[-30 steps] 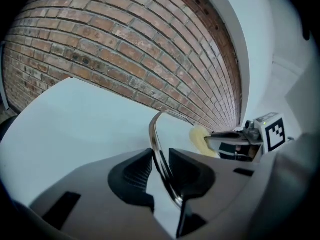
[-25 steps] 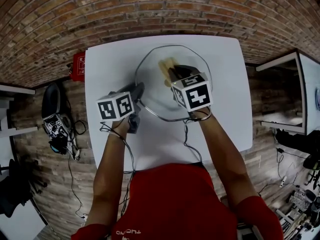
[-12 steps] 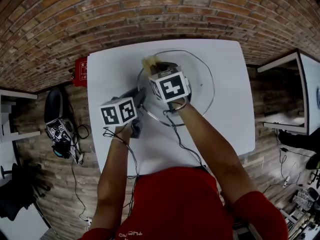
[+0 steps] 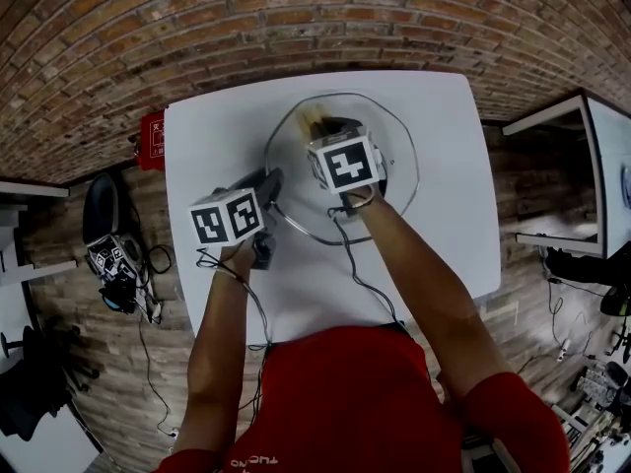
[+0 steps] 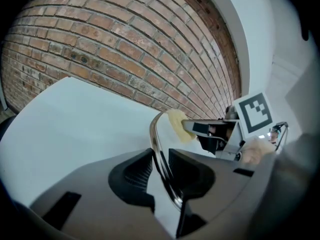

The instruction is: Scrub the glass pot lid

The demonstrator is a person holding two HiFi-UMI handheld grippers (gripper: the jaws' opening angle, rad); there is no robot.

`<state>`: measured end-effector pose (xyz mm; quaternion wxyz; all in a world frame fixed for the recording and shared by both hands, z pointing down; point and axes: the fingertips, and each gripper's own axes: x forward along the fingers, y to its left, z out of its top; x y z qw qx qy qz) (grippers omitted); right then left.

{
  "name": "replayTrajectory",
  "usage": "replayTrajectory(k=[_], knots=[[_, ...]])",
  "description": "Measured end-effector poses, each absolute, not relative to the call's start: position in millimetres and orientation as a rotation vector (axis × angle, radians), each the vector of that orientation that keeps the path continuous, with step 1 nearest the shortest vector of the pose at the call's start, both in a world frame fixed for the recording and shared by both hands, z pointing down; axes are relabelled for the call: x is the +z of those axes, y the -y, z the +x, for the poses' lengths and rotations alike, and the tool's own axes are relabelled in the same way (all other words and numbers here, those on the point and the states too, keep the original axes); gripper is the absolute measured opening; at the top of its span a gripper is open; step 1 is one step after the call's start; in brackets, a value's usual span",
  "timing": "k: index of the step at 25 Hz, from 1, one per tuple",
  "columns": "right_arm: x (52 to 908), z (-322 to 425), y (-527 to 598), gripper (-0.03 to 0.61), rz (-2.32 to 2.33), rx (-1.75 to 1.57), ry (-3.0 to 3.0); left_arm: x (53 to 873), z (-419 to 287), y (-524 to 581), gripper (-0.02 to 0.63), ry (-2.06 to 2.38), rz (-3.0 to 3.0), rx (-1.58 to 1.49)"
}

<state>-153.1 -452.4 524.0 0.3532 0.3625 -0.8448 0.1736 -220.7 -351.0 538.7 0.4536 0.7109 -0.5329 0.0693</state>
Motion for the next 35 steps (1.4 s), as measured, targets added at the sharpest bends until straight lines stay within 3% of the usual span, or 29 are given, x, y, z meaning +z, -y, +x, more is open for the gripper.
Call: replayTrajectory(k=[13,25,35], knots=[[524,-45,481,0.054,1.161,0.427,1.979,538,-220,351,0.110,1.309,1.757,0.166],[512,-167,367,0.054,0.850,0.579,2.205,538,-219,349,0.110,1.313,1.766,0.169],[536,-130,377,0.054,0.913,0.494,2.088,538,-219,347,0.110,1.311,1.767,0.180]])
